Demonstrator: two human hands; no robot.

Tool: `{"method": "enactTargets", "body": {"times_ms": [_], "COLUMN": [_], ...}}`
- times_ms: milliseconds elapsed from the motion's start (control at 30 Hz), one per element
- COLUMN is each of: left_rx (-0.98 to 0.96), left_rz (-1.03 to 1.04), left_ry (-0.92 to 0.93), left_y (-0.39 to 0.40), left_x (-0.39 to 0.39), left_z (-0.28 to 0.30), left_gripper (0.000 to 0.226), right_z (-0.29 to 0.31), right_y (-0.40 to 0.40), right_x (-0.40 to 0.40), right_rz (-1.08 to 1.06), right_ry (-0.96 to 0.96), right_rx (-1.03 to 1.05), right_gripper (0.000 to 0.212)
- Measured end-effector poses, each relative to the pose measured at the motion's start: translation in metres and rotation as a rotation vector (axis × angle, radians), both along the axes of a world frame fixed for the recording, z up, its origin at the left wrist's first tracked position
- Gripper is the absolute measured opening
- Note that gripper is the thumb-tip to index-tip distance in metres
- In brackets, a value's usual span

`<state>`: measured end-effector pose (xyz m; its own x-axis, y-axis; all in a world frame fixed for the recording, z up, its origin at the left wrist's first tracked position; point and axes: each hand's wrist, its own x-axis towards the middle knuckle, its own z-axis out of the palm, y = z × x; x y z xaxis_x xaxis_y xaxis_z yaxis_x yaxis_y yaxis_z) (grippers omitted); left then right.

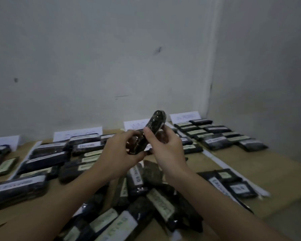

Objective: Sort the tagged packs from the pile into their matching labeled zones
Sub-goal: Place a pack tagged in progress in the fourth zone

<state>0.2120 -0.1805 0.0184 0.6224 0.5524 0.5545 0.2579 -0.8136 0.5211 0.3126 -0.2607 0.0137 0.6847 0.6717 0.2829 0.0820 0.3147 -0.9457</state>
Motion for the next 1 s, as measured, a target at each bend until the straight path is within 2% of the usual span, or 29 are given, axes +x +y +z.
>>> {"method": "enactTargets", "body": {"times_ms": [100, 200, 333, 467, 533, 700, 800, 1000], "left_rx": [0.022, -0.005, 0.035, 0.094, 0.108, 0.105, 0.121, 0.093], "left_rz": [-0.115, -0.229, -0.254, -0.274, -0.294, -0.306, -0.307, -0.31], "left_ry": [0.064, 0.128, 0.257, 0.476, 0.558, 0.688, 0.735, 0.729], "left_y": [-0.016, -0.033, -0.047, -0.052, -0.054, -0.054, -0.052, -0.047], "left_x": [0.042, 0.083, 0.135, 0.173, 0.185, 0.211, 0.22, 0.226], "left_z": [0.001, -0.001, -0.009, -0.018, -0.021, -0.03, -0.034, -0.039], "left_gripper": [0.052, 0.057, 0.046, 0.06, 0.057, 0.061, 0.064, 0.062], "right_z": [-0.003, -0.001, 0.002, -0.009, -0.02, -0.043, -0.056, -0.075], "right_y": [-0.027, -0.053, -0.077, -0.089, -0.091, -0.087, -0.081, -0.075], "right_x": [0.038, 0.079, 0.146, 0.218, 0.249, 0.299, 0.315, 0.33], "right_rz": [-0.029, -0.081, -0.183, -0.191, -0.179, -0.086, -0.017, 0.021], "right_ry": [-0.016, -0.105, -0.426, -0.854, -1.015, -1.29, -1.349, -1.31], "right_rx": [0.029, 0.065, -0.039, -0.322, -0.47, -0.863, -1.021, -1.021], "right_gripper": [0.018, 0.025, 0.043, 0.056, 0.06, 0.06, 0.069, 0.072]}}
